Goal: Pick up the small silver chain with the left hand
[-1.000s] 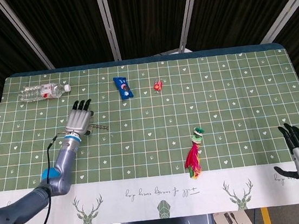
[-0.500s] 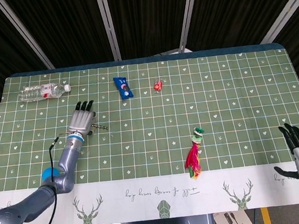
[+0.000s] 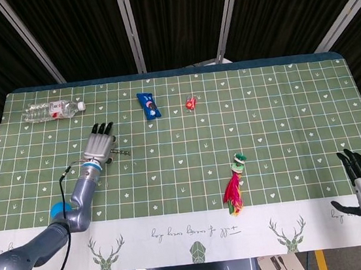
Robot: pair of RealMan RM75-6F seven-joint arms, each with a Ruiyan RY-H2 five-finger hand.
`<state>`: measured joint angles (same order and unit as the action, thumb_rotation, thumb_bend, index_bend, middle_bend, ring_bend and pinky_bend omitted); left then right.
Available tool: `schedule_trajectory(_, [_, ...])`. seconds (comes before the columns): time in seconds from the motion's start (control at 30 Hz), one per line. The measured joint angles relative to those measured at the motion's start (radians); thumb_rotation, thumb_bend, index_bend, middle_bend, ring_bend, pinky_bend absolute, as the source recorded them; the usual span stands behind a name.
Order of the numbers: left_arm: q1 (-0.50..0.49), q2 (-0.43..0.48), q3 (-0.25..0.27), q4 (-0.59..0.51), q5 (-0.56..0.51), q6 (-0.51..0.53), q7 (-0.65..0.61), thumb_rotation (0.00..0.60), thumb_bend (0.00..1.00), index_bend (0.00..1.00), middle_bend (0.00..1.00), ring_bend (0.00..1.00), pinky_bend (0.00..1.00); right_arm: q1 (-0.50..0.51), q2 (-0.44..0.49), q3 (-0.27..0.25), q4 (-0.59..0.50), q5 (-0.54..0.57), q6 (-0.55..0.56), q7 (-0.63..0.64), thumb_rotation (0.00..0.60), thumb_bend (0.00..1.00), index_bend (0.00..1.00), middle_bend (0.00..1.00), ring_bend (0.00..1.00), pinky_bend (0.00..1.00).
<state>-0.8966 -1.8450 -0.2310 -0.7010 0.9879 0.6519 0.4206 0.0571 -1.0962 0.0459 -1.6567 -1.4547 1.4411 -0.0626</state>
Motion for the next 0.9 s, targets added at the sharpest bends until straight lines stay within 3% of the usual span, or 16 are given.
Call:
schedule_trajectory(0.2, [0.006,0.004,0.002,0.0,0.001,0.001,-0.008,0.6,0.49,0.59,0.0,0.0,0.0,0.0,-0.001,0.0,0.0,-0.001,0.001,-0.002,0.6,0.06,0.0,0.0,0.0,0.09])
schedule_trajectory(0.63, [0.003,0.058,0.005,-0.094,0.066,0.081,-0.016,0.6,0.49,0.62,0.0,0.0,0.0,-0.001,-0.003,0.001,0.001,-0.001,0.004,-0.009,0.6,0.06,0.0,0.0,0.0,0.09])
schedule_trajectory(0.9, [0.003,0.146,0.039,-0.215,0.198,0.205,0.007,0.6,0.49,0.64,0.0,0.0,0.0,-0.002,-0.003,0.0,0.005,-0.006,0.007,-0.01,0.6,0.06,0.0,0.0,0.0,0.09])
